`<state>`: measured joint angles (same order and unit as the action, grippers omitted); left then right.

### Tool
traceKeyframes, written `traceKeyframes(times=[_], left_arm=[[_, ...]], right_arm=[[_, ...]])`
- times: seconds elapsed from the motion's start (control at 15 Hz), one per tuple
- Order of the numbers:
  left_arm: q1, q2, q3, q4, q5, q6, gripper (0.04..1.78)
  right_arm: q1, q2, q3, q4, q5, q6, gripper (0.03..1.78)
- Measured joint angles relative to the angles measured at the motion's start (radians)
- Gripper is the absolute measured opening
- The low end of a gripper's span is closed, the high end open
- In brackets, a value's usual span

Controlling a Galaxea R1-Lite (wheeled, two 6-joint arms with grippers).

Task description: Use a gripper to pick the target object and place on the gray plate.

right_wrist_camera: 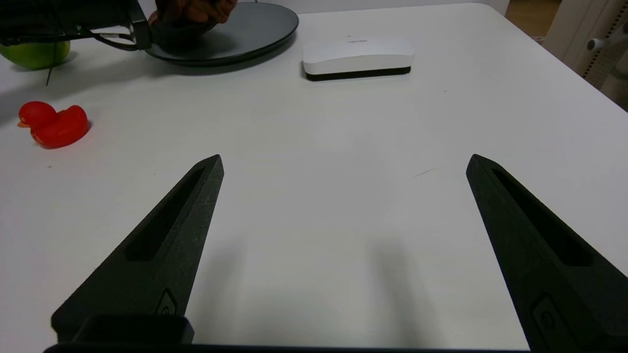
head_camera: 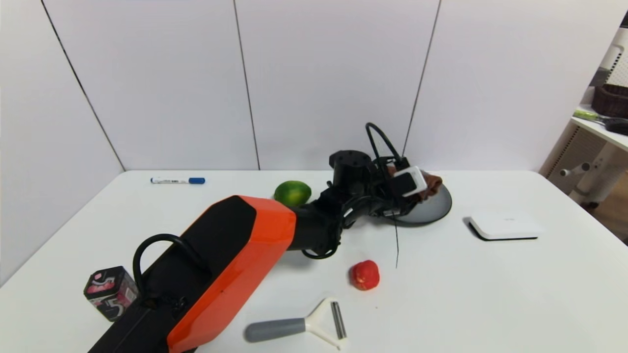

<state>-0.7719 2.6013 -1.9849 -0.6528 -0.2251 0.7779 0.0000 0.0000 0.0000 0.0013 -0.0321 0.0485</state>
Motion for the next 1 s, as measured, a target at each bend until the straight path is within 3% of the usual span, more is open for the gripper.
traceKeyframes(times=[0.33, 0.73, 1.0], left_arm=[[0.01, -0.048, 0.0, 0.136, 0.0, -0.061, 1.65], [0.015, -0.137, 0.0, 0.19, 0.0, -0.096, 1.67], [0.013, -0.296, 0.037, 0.348, 0.002, -0.092, 1.69]], right_arm=[[0.0, 0.0, 0.0, 0.0, 0.0, 0.0, 1.71], [0.0, 0.0, 0.0, 0.0, 0.0, -0.001, 1.71], [0.0, 0.0, 0.0, 0.0, 0.0, -0.001, 1.71]])
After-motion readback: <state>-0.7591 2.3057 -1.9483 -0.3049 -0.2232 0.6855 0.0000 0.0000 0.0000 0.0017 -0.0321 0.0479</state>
